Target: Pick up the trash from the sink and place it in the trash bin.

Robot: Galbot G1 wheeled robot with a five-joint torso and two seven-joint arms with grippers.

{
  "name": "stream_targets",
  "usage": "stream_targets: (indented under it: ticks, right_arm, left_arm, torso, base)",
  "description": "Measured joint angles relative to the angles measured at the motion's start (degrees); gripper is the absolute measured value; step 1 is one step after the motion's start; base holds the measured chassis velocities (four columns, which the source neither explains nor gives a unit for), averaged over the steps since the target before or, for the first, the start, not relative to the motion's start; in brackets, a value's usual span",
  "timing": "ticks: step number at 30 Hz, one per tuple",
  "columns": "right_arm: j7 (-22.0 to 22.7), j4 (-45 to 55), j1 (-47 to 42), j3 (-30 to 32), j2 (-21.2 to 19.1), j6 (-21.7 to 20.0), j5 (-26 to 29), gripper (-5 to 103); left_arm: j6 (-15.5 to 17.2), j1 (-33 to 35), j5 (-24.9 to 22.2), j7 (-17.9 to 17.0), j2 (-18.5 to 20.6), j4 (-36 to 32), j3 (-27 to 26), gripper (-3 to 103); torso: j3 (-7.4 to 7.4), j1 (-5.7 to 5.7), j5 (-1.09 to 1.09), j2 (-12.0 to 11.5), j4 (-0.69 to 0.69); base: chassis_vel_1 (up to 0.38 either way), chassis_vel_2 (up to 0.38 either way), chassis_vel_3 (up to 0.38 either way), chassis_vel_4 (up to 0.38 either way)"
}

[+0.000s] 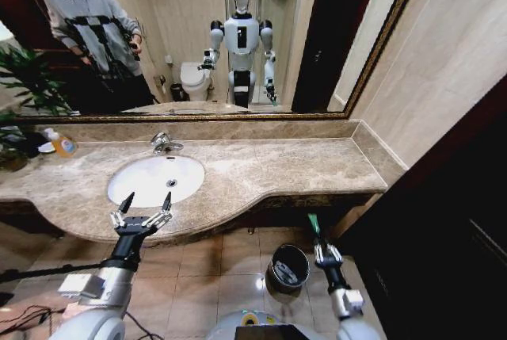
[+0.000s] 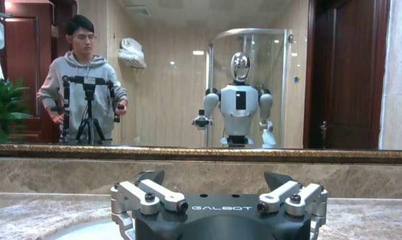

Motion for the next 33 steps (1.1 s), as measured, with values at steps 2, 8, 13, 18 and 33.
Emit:
stream_targets:
  ticks: [2,8,13,18,33]
  right_arm:
    - [0.04,-1.65,-0.01,-0.36,0.09,0.29,-0.09,20]
    - [-0.12,-10.66,3.12,-1.44,0.66,0.82,-0.98,20]
    - [-0.84,-16.89,6.37,-1.93,0.52,0.02,-2.29,20]
    - [-3.43,-25.87,11.53,-2.65,0.72,-3.34,-5.15,20]
    - [-10.17,-49.62,27.92,-3.01,4.72,-10.51,-12.74,20]
  left_arm:
    - [0.0,0.0,0.0,0.0,0.0,0.0,0.0,100]
    - [0.0,0.0,0.0,0.0,0.0,0.0,0.0,100]
    - [0.0,0.0,0.0,0.0,0.0,0.0,0.0,100]
    - [0.0,0.0,0.0,0.0,0.0,0.0,0.0,100]
    - [0.0,0.0,0.0,0.0,0.0,0.0,0.0,100]
  torso:
    - [0.0,0.0,0.0,0.0,0.0]
    - [0.0,0.0,0.0,0.0,0.0]
    - [0.0,0.0,0.0,0.0,0.0]
    - [0.01,0.0,0.0,-0.01,0.0]
    - [0.01,0.0,0.0,-0.01,0.0]
  base:
    - [0.0,0.0,0.0,0.0]
    - [0.0,0.0,0.0,0.0]
    - [0.0,0.0,0.0,0.0]
    - [0.0,0.0,0.0,0.0]
    - [0.0,0.0,0.0,0.0]
